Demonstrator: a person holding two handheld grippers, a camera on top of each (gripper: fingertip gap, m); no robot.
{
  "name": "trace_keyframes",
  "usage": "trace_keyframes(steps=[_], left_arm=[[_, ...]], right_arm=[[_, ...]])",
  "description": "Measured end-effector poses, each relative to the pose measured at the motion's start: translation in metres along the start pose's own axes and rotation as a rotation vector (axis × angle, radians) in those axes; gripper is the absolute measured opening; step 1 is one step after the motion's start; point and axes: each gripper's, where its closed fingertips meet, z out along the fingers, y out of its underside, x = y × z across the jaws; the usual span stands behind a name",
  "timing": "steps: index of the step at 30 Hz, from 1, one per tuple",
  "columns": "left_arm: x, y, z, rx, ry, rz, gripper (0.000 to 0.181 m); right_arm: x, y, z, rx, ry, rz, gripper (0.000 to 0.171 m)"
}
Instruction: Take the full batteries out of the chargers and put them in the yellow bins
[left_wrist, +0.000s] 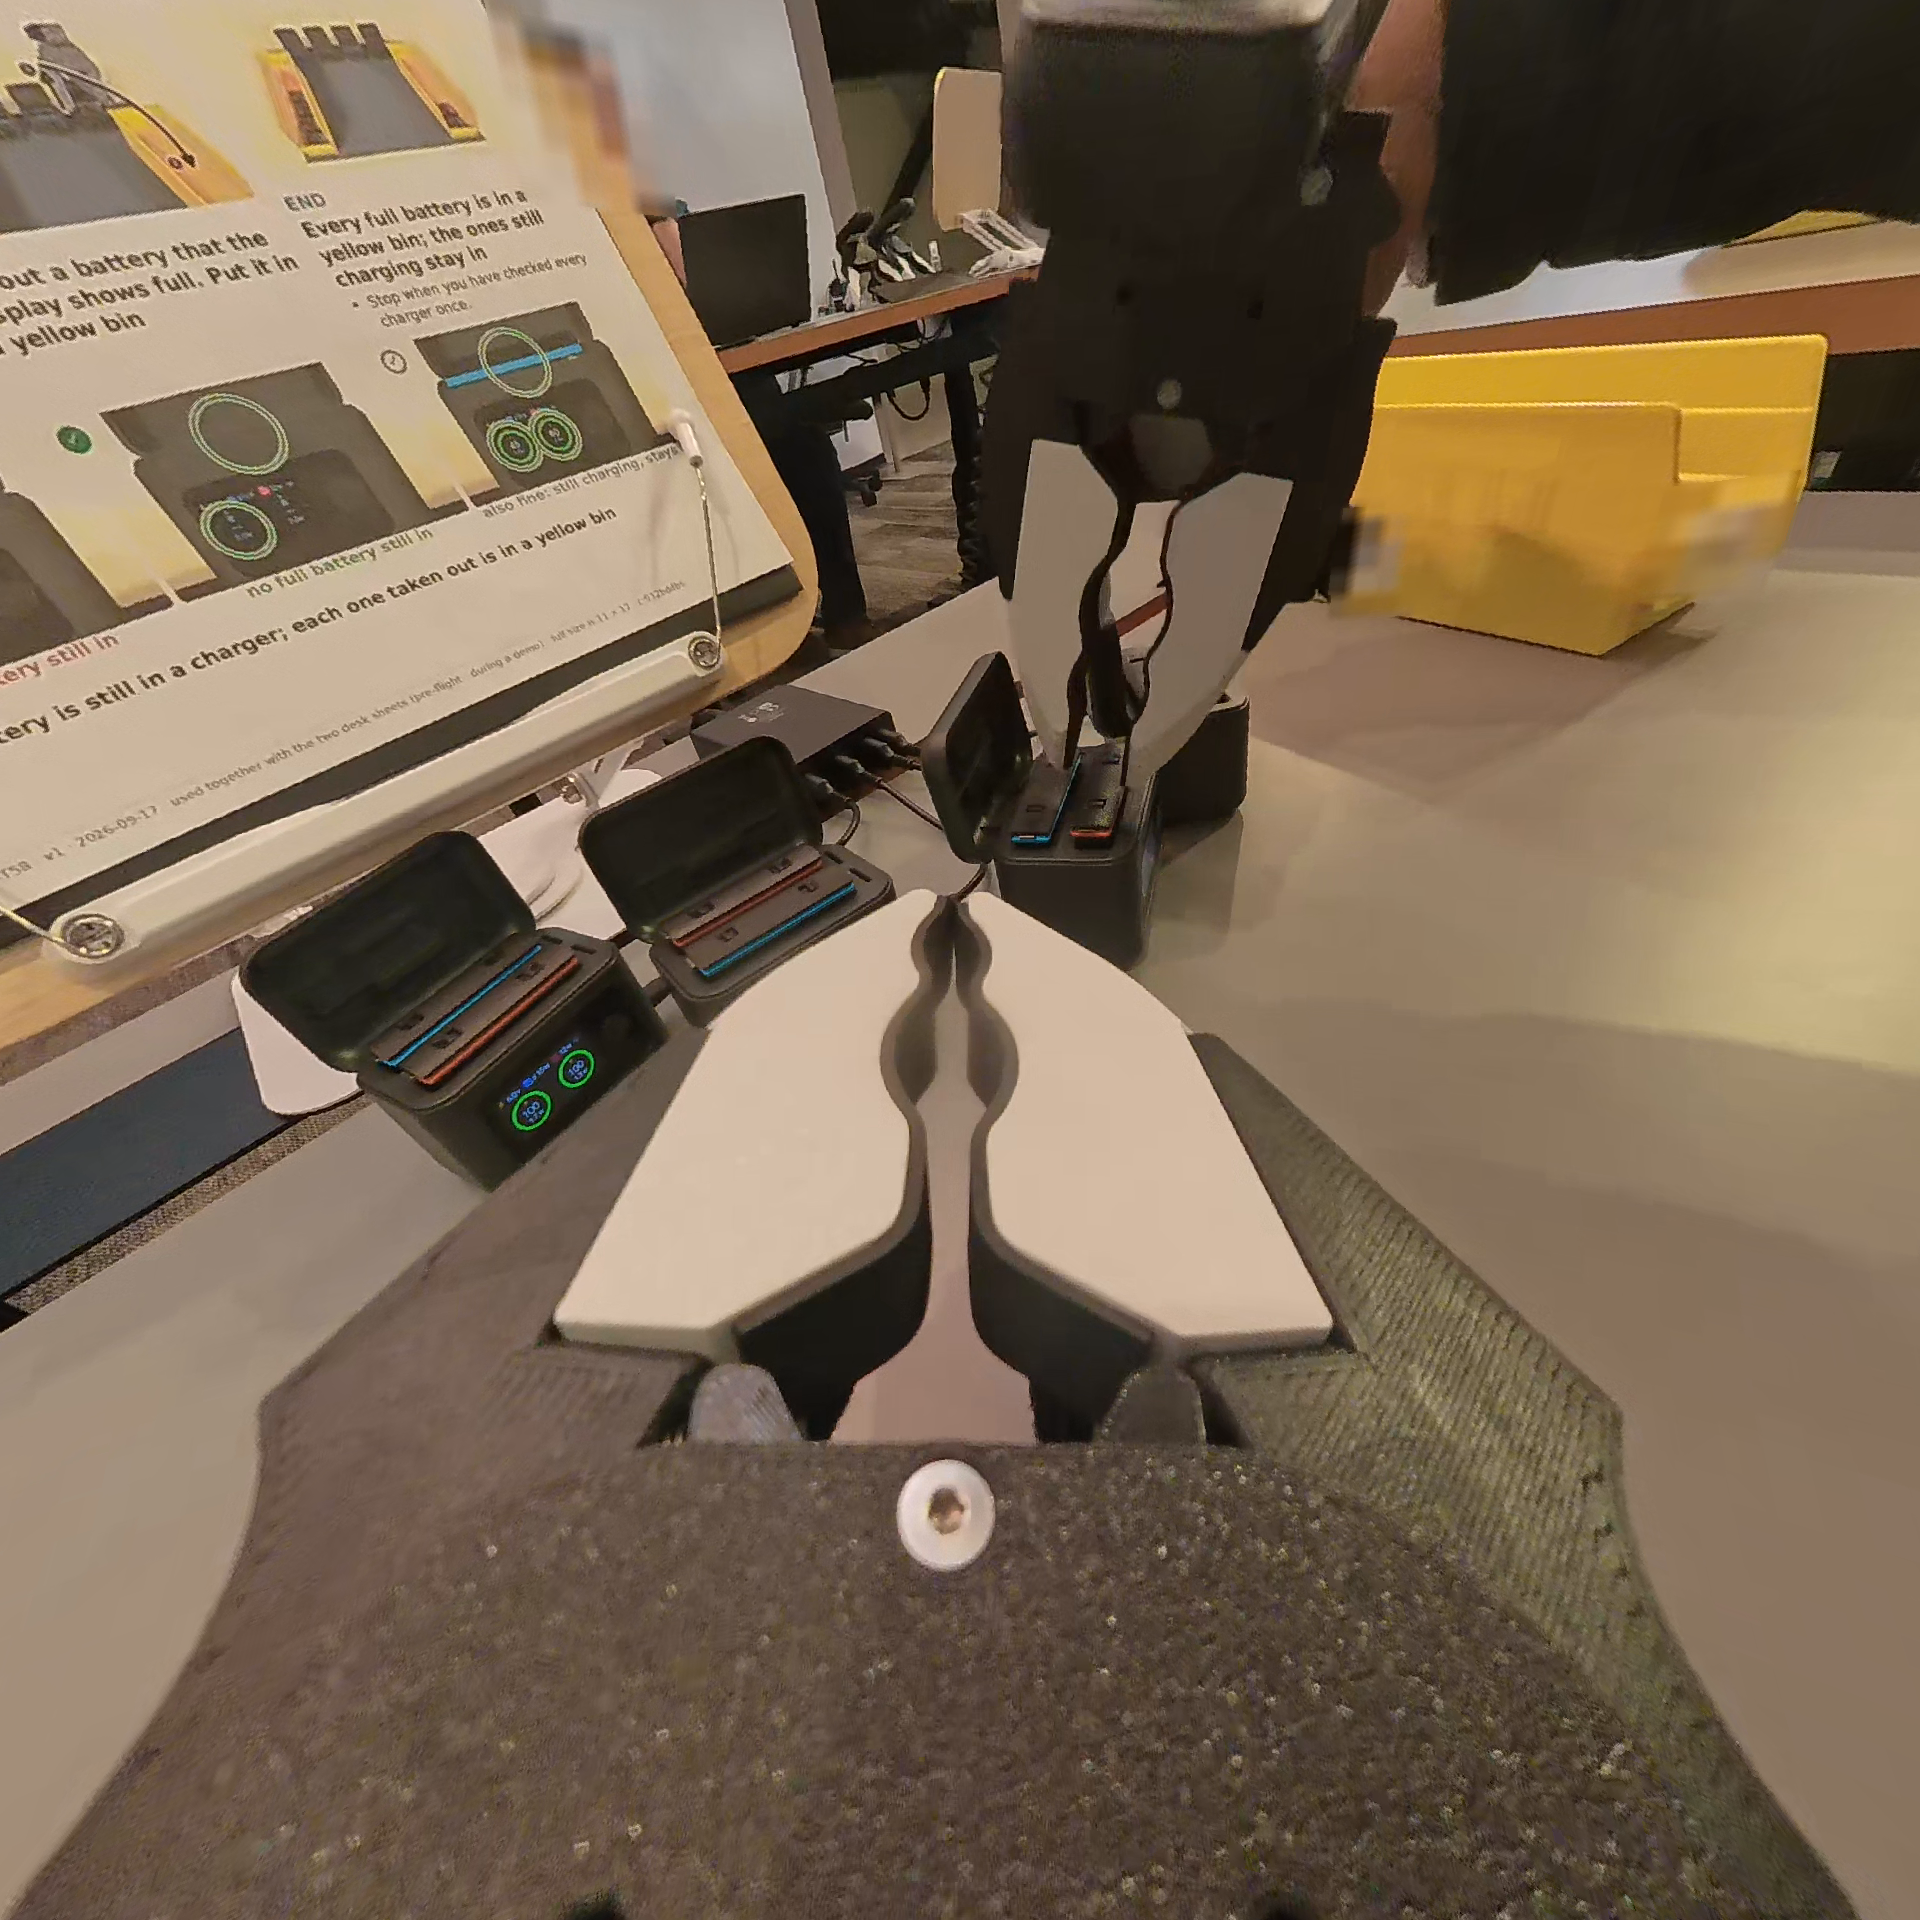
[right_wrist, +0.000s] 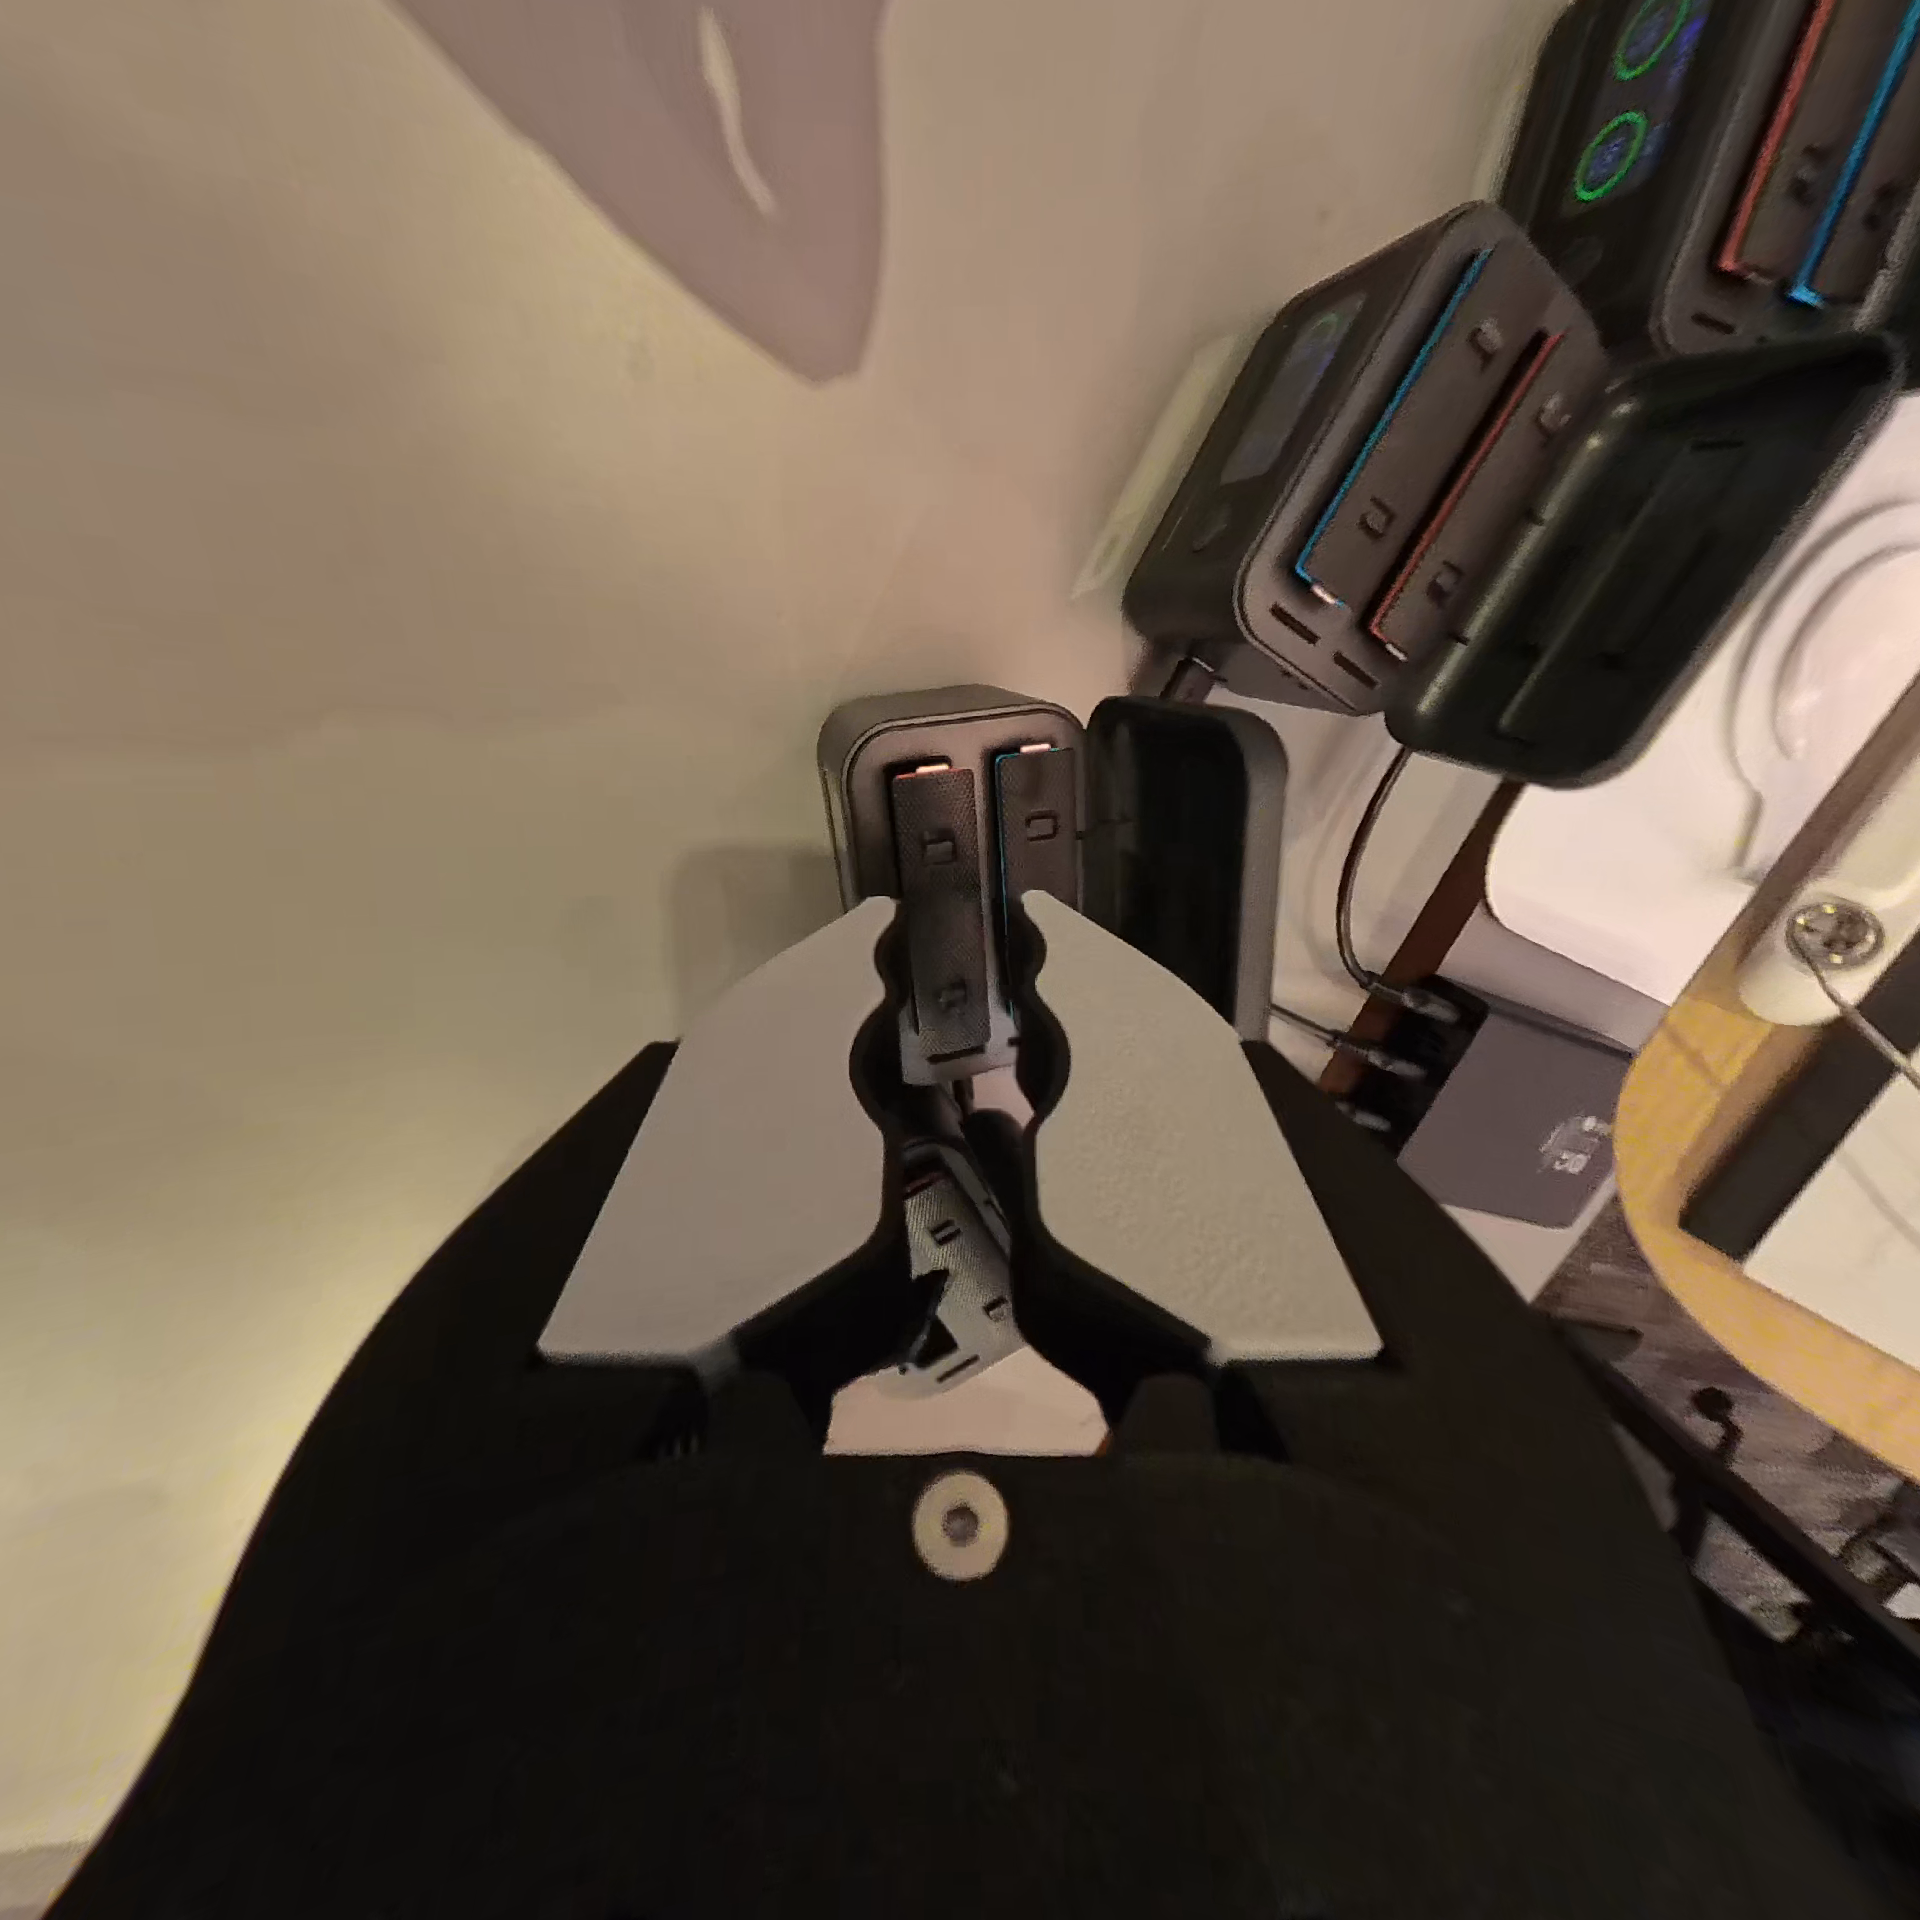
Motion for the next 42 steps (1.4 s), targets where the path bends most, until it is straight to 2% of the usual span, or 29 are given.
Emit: trace_keyframes(steps=[4,12,18,27,33,38,42], left_arm=[[0.001,0.001,0.000,-0.002,0.004,0.006,0.000],[0.004,0.003,0.001,-0.013,0.016,0.014,0.000],[0.004,0.005,0.002,-0.020,0.017,0.014,0.000],[0.002,0.006,0.002,-0.022,0.010,0.011,0.000],[0.003,0.007,0.002,-0.024,0.012,0.009,0.000],[0.002,0.006,0.001,-0.018,-0.001,0.018,0.000],[-0.004,0.003,0.000,0.001,-0.037,0.010,0.000]], right_arm=[[0.004,0.003,-0.003,0.015,0.034,0.063,0.000],[0.004,0.003,0.004,0.019,0.030,0.128,0.000],[0.002,0.003,0.005,-0.046,0.020,0.070,0.000],[0.004,0.000,0.004,-0.072,0.148,0.085,0.000],[0.019,-0.020,-0.051,0.296,0.477,0.388,0.000],[0.006,0.010,-0.090,0.502,0.754,0.742,0.000],[-0.030,0.035,-0.094,0.621,0.878,1.146,0.000]])
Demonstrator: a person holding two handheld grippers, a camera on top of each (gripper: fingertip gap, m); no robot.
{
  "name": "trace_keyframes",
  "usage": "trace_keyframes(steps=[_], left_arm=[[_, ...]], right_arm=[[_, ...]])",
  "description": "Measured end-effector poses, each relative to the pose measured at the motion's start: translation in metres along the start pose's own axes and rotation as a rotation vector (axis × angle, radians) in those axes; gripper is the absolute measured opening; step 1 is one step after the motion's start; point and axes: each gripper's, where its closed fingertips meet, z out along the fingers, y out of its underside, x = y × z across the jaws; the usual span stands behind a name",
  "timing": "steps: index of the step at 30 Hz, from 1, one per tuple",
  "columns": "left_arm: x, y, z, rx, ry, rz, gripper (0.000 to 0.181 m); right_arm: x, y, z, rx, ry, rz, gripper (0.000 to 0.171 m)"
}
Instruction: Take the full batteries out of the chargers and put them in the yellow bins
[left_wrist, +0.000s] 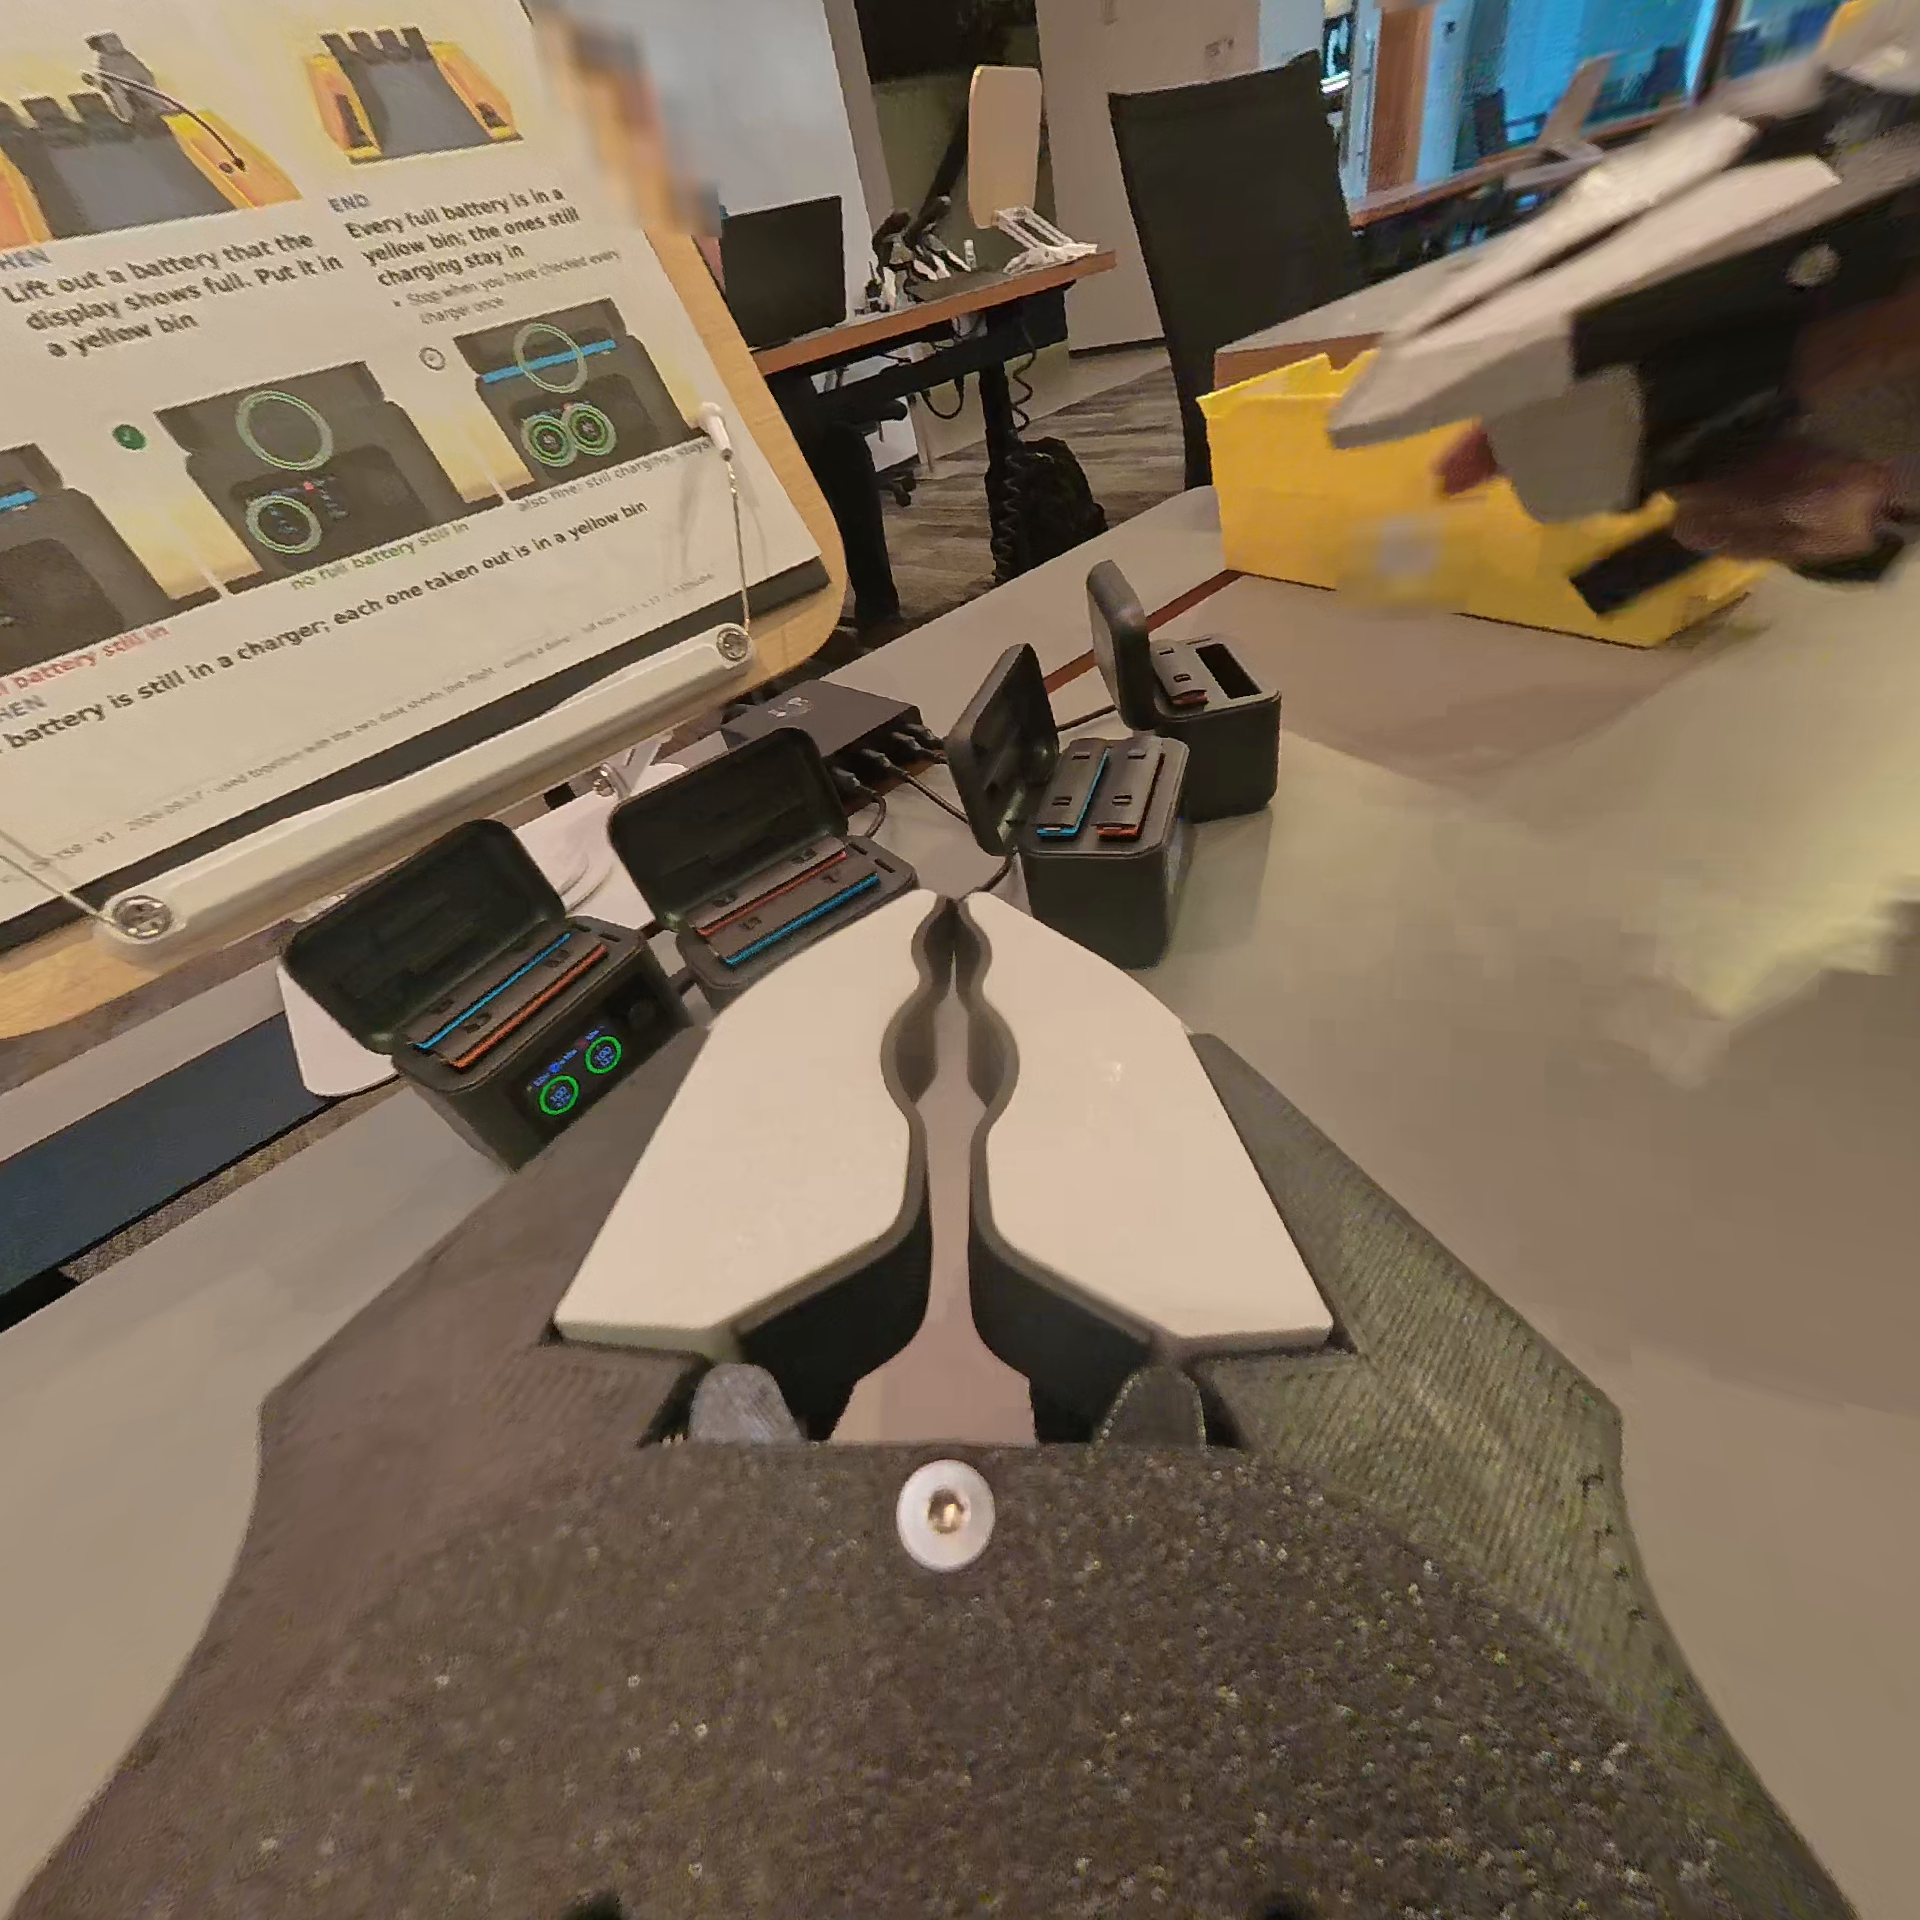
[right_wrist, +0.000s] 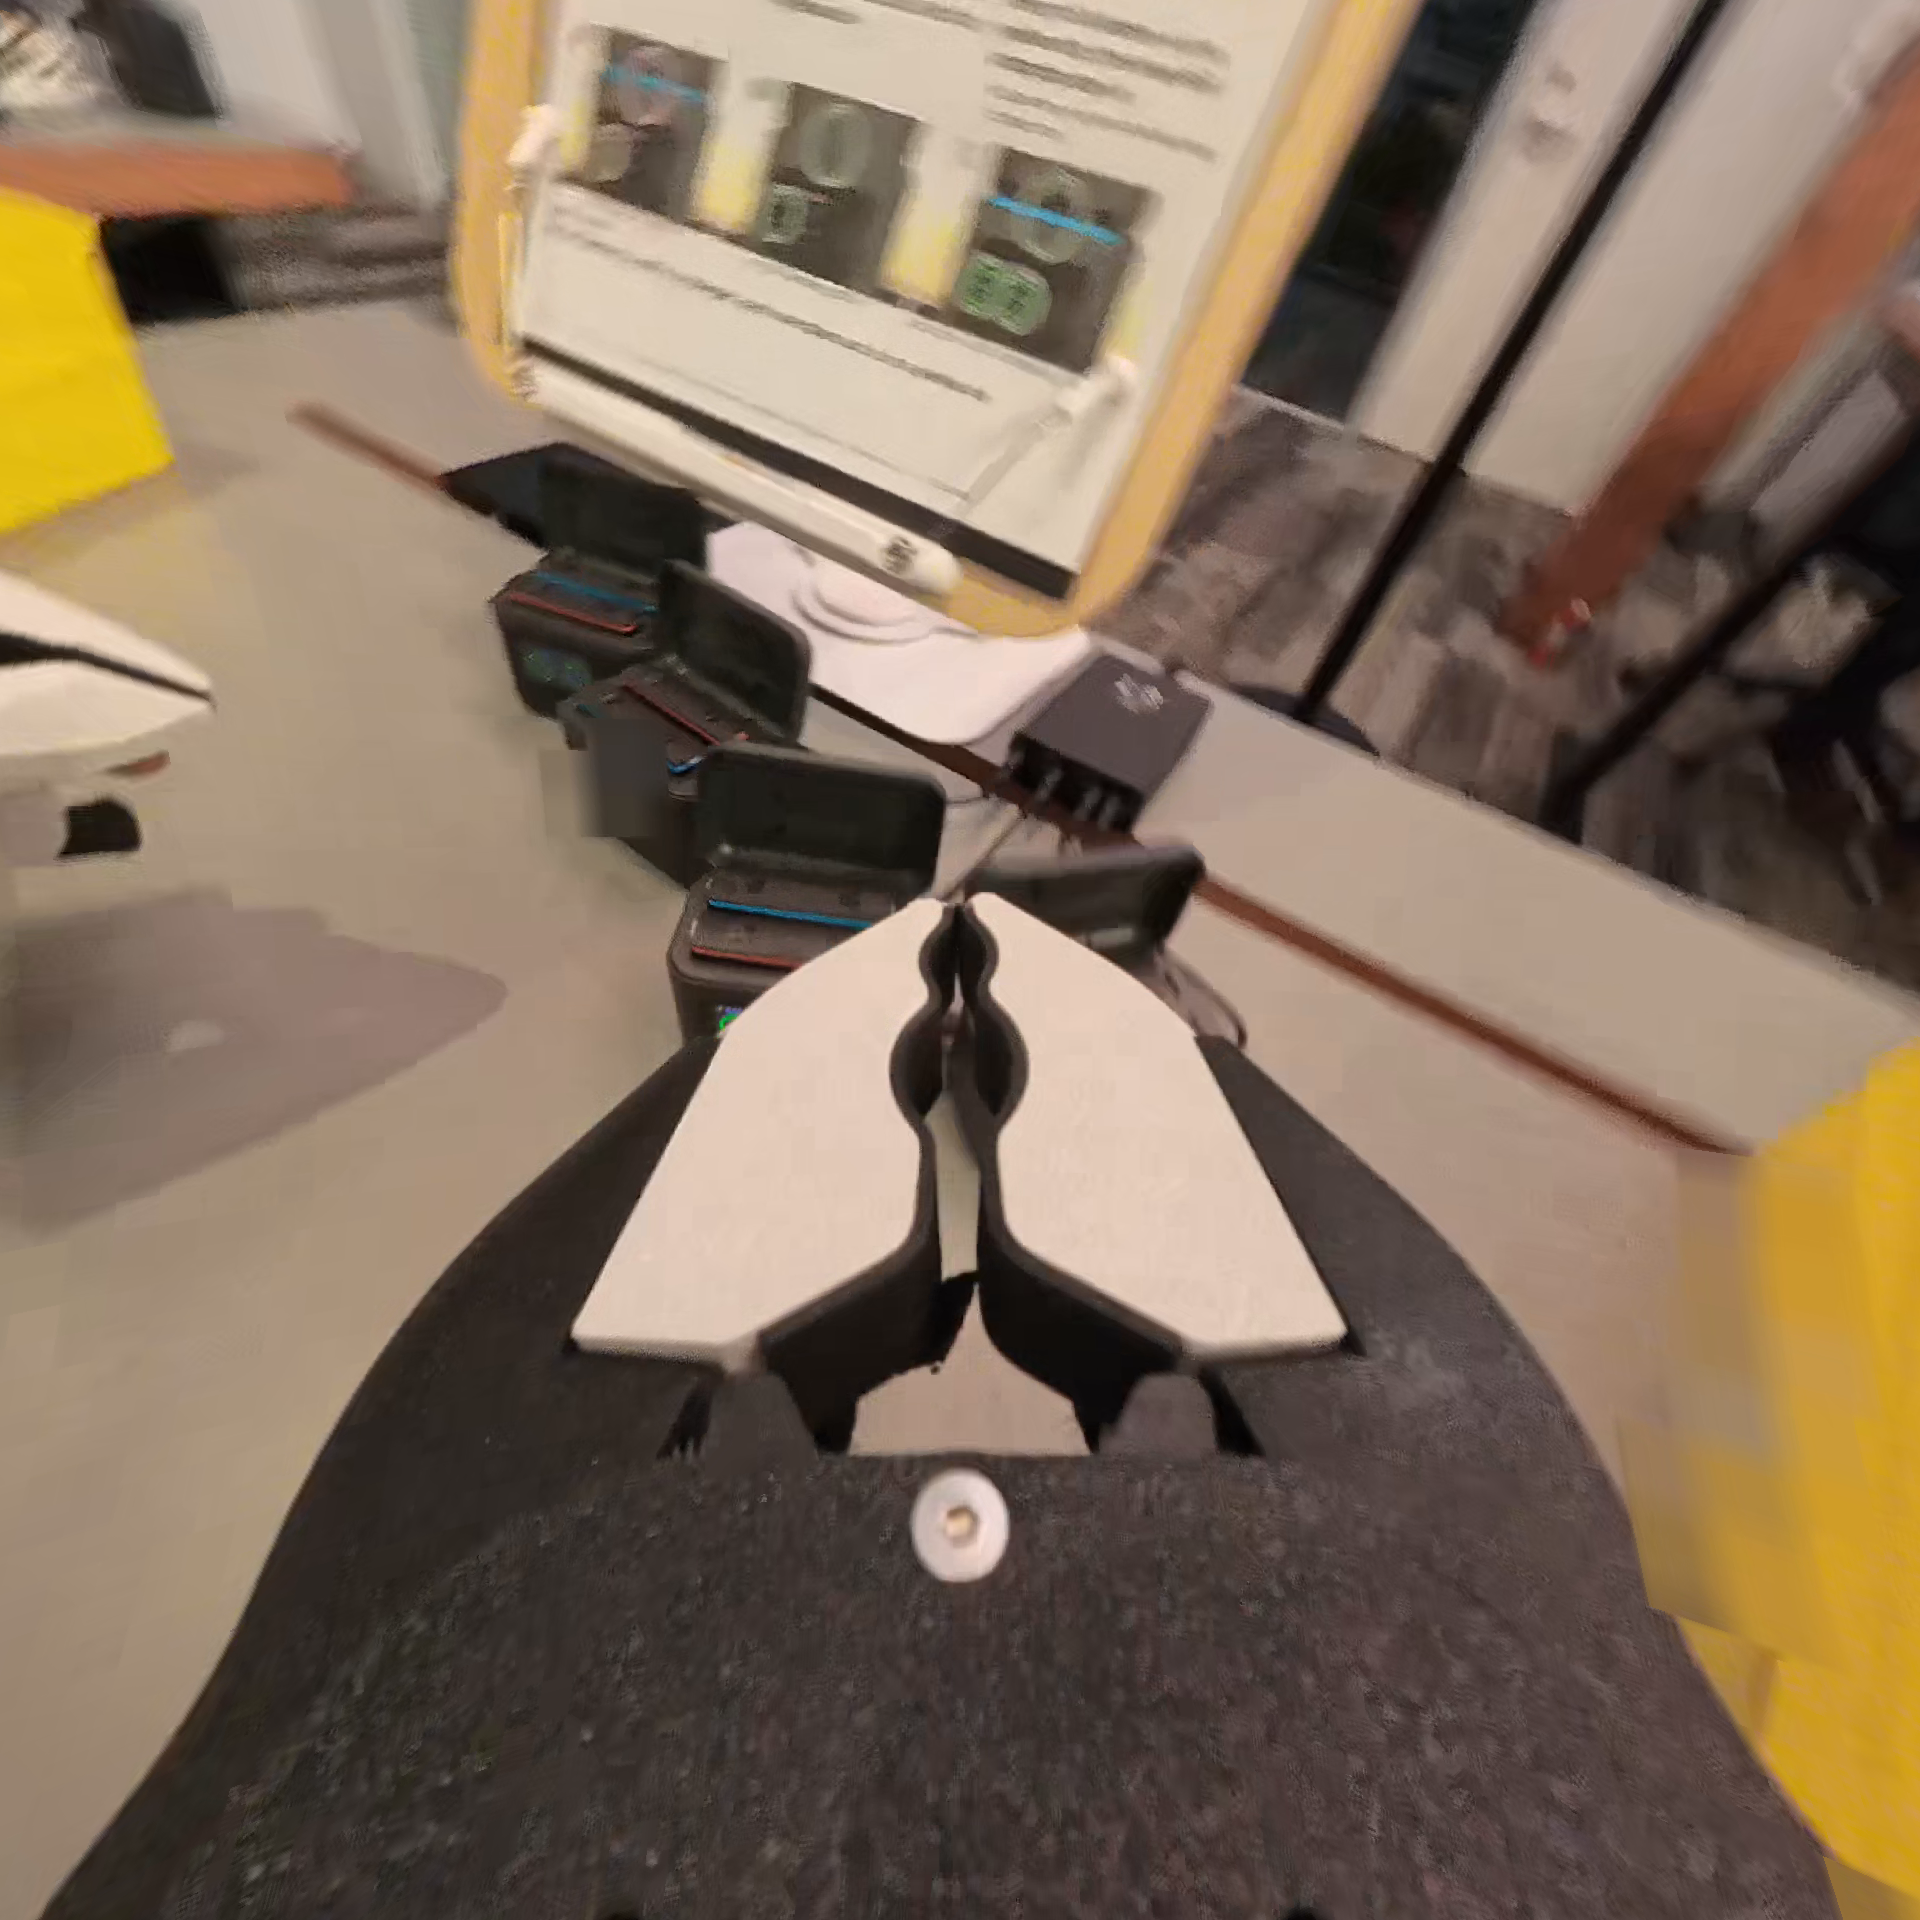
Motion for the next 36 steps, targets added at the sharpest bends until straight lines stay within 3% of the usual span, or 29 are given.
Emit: trace_keyframes(steps=[3,7,17,26,31,36], left_arm=[[-0.004,-0.004,-0.002,0.020,-0.020,-0.006,0.000],[-0.009,-0.008,-0.004,0.037,-0.044,-0.004,0.000],[-0.060,-0.031,-0.028,0.078,-0.165,-0.049,0.000],[-0.149,-0.104,-0.115,0.108,-0.300,-0.100,0.014],[-0.222,-0.095,-0.154,-0.149,-0.361,0.037,0.026],[-0.280,-0.031,-0.179,-0.488,-0.220,0.147,0.029]], right_arm=[[0.001,0.033,-0.020,-0.018,0.135,0.127,0.000],[0.006,0.061,-0.030,-0.022,0.247,0.146,0.000],[0.001,0.074,-0.026,-0.043,0.200,0.190,0.000],[0.016,0.076,-0.034,-0.043,0.245,0.210,0.000],[0.019,0.079,-0.036,-0.051,0.246,0.219,0.000],[0.017,0.080,-0.035,-0.059,0.232,0.214,0.000]])
